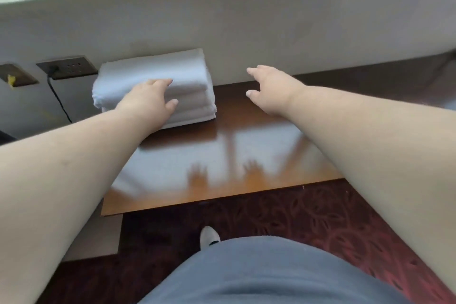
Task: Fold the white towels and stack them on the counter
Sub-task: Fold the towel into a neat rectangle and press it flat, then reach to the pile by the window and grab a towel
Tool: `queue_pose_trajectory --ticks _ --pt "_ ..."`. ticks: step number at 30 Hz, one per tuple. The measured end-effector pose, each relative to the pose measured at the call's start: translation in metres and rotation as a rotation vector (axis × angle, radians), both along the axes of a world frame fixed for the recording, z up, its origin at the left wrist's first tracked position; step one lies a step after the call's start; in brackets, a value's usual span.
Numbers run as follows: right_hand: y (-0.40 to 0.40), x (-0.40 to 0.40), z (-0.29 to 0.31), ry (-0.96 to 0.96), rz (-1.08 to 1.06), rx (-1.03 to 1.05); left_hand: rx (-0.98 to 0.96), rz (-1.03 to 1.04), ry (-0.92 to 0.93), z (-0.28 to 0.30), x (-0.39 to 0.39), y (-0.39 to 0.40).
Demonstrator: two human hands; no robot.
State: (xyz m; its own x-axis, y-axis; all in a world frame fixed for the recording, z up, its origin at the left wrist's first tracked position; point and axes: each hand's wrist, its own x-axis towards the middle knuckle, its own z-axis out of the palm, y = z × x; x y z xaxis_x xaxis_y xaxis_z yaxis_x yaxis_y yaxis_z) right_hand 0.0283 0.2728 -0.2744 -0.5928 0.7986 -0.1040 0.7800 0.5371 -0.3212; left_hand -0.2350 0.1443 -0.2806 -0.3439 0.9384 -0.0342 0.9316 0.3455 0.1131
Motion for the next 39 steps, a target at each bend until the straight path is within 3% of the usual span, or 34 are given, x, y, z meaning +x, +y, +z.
queue_pose_trajectory --ticks 11,17,27,39 --pt "-0.051 0.296 0.103 -0.068 -0.387 0.129 0.156 -0.39 0.021 0.12 0.283 0.038" --pt "-0.065 0.426 0.144 0.042 -0.646 0.151 0.169 -0.533 -0.025 0.146 0.394 0.069" --pt "-0.041 0.514 0.145 0.046 -0.808 0.175 0.184 -0.705 -0.093 0.144 0.494 0.14" --pt "0.07 0.57 0.117 0.053 -0.908 0.201 0.171 -0.853 -0.037 0.131 0.573 0.29"
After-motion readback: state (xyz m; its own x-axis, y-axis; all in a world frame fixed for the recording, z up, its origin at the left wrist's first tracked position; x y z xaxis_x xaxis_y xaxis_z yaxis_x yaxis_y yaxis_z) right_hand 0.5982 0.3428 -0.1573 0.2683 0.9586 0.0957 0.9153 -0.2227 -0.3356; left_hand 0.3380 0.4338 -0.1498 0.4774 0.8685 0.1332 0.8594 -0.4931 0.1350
